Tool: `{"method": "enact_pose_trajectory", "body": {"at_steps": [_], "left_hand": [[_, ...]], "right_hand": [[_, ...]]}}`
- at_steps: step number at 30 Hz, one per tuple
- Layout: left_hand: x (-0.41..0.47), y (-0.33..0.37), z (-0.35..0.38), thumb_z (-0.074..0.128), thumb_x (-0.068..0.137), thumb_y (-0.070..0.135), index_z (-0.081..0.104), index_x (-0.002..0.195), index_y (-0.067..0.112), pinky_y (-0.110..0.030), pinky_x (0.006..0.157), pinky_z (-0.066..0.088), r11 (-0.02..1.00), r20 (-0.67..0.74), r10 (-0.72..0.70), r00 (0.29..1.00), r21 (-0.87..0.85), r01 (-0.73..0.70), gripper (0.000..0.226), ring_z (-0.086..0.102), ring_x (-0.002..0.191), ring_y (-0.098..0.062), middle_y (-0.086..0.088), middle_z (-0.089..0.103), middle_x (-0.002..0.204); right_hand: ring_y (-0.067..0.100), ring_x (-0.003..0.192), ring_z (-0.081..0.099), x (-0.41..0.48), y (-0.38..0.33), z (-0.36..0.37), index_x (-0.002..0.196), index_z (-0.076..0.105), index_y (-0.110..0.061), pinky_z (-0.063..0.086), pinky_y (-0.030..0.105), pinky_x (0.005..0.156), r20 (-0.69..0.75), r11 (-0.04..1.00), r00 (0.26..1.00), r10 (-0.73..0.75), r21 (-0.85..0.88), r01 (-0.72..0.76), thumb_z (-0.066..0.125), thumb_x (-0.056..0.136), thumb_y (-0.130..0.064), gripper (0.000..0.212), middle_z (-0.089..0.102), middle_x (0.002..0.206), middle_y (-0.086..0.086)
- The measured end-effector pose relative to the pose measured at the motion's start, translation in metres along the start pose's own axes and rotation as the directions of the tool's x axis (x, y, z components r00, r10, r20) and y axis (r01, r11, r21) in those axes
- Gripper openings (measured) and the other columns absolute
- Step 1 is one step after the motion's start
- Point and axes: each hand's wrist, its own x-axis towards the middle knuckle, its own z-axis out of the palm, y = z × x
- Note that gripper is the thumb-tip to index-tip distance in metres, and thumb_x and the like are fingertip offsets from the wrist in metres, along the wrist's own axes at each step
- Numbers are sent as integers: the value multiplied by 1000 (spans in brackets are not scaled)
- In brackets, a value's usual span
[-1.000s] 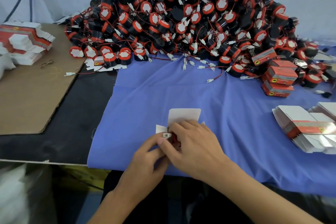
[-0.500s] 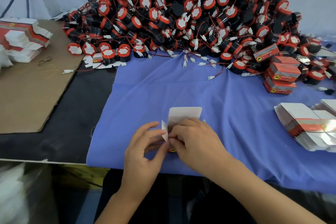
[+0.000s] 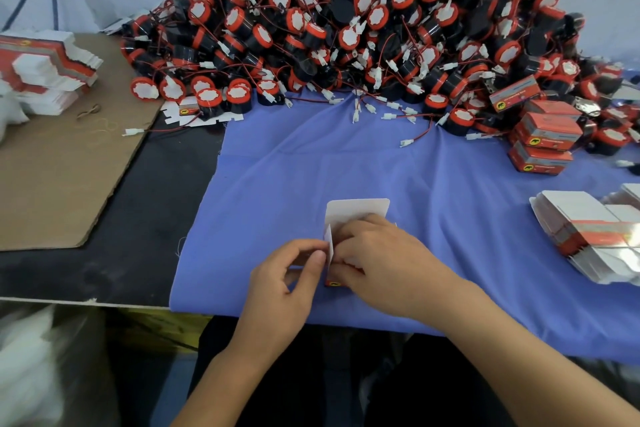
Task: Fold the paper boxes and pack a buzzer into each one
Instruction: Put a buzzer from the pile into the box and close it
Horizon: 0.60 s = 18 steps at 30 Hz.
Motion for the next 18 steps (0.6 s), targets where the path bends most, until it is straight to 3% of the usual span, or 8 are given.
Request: {"method": "enact_pose_trajectory", "body": {"at_steps": [4, 8, 11, 13, 15, 17, 18], "left_hand": [[13, 3, 4, 76, 94, 28, 72, 94, 36, -15, 75, 53, 992, -35, -129, 991, -7, 129, 9, 72, 86, -5, 14, 76, 93], [25, 7, 6, 84, 85, 22, 64, 109, 28, -17, 75, 54, 932, 34, -314, 949, -179, 315, 32, 71, 84, -7, 12, 70, 111], [28, 9, 8, 82, 87, 12, 63, 116, 30, -20, 73, 56, 914, 97, -336, 937, -205, 349, 39, 71, 89, -11, 9, 71, 114], [28, 10, 10, 77, 90, 9, 66, 113, 33, -16, 69, 55, 929, 107, -322, 941, -154, 335, 36, 71, 88, -7, 14, 73, 110], [29, 9, 11, 76, 90, 9, 68, 111, 34, -15, 69, 54, 939, 116, -308, 944, -121, 321, 34, 70, 84, -6, 21, 73, 107], [30, 9, 9, 76, 91, 9, 69, 110, 34, -16, 69, 55, 942, 127, -303, 945, -111, 317, 32, 70, 83, -6, 22, 73, 107], [31, 8, 7, 76, 91, 9, 70, 110, 34, -16, 69, 54, 943, 132, -301, 944, -107, 316, 32, 70, 83, -6, 22, 74, 107]], "right_hand": [[8, 119, 45, -13, 10, 9, 104, 76, -39, 33, 29, 88, -76, 989, 986, -147, -25, 145, 53, 101, -42, 24, 55, 120, -20], [14, 122, 57, -21, 23, 24, 101, 80, -31, 42, 35, 101, -330, 973, 919, -217, 1, 230, 73, 90, -14, 22, 65, 121, -12], [18, 127, 57, -34, 31, 41, 96, 79, -15, 43, 29, 106, -660, 944, 744, -103, 172, 283, 81, 85, -8, 14, 66, 124, -1], [19, 129, 58, -44, 34, 51, 99, 73, -17, 44, 29, 108, -775, 906, 622, 109, 335, 259, 72, 91, -13, 9, 66, 124, -1], [13, 123, 62, -47, 40, 55, 107, 68, -26, 49, 38, 107, -689, 717, 574, 443, 657, 235, 66, 93, -11, 20, 68, 121, -6], [10, 111, 67, -41, 44, 51, 117, 65, -30, 53, 44, 103, -396, 405, 679, 618, 901, 157, 71, 95, -8, 31, 68, 124, -10], [12, 109, 69, -37, 45, 50, 123, 64, -31, 54, 42, 99, -294, 340, 745, 599, 936, 96, 71, 96, -10, 35, 68, 127, -10]]}}
